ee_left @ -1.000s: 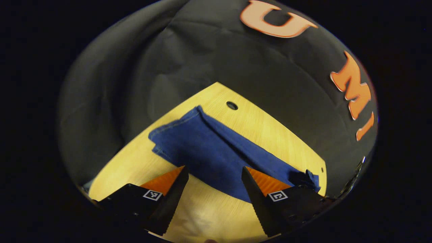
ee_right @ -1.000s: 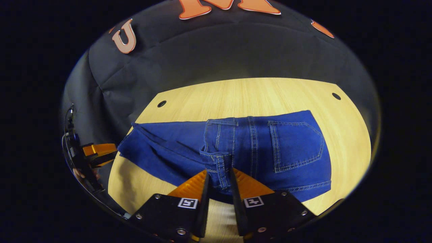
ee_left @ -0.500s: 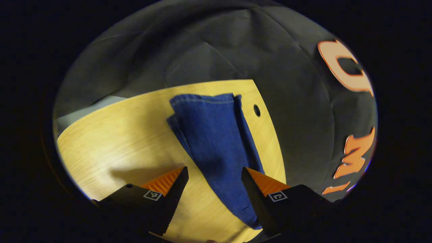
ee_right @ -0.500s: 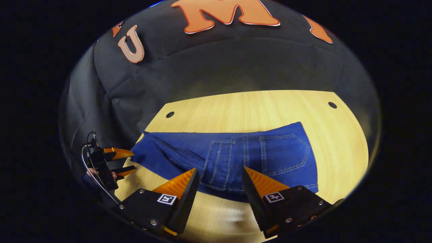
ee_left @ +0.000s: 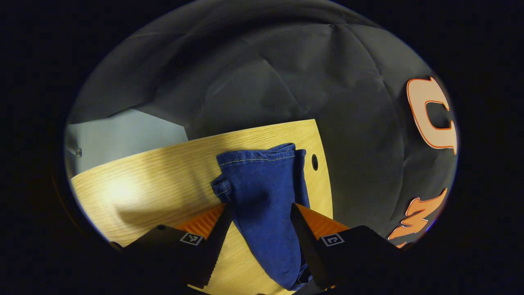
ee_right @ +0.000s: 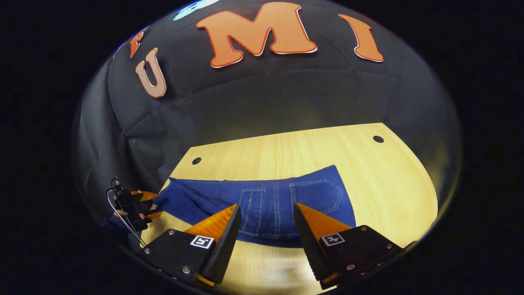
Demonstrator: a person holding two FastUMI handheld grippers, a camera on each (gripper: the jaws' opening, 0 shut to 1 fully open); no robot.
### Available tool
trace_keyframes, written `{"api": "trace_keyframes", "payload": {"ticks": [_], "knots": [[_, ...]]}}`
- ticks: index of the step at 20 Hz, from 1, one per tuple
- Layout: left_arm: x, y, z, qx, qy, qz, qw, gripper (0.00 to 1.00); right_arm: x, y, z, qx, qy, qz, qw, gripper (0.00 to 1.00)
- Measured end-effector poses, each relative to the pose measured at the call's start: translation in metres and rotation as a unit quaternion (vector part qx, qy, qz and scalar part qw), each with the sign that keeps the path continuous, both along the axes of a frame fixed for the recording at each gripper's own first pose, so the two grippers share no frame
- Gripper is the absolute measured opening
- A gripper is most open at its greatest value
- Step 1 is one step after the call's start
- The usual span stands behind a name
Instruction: Grasp the waist and the cuffs of the jeans and fold them to make the two legs overlap; first hold the waist and fold one-third of the jeans toward the cuffs, then hold the cuffs and fold the remaining one-third in the same direction to finish folding.
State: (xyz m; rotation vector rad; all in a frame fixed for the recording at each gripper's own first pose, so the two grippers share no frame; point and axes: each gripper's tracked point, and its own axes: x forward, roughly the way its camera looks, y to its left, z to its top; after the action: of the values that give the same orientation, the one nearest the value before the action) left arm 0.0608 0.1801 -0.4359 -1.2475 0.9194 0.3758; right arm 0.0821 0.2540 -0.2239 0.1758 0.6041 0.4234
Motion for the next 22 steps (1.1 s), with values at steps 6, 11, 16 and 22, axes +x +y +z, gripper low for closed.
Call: {"api": "trace_keyframes", "payload": {"ticks": [6,11,16,22], "knots": [[0.024,-0.008,-0.021,-0.034,-0.014,0.036,0.999,0.42,-0.020,-0.012,-0.003,-0.002,0.013,-0.021,1.000,0.80],[0.025,-0.014,-0.031,-0.041,-0.022,0.020,0.999,0.06,-0.030,-0.029,-0.005,-0.012,0.016,-0.036,0.999,0.80],[0.030,-0.008,-0.003,0.012,-0.062,-0.015,0.998,0.01,-0.019,-0.043,0.005,-0.005,0.004,-0.039,0.999,0.80],[0.038,-0.029,0.071,0.067,-0.129,-0.049,0.988,0.00,-0.002,-0.058,0.015,0.007,-0.012,-0.026,1.000,0.80]]}}
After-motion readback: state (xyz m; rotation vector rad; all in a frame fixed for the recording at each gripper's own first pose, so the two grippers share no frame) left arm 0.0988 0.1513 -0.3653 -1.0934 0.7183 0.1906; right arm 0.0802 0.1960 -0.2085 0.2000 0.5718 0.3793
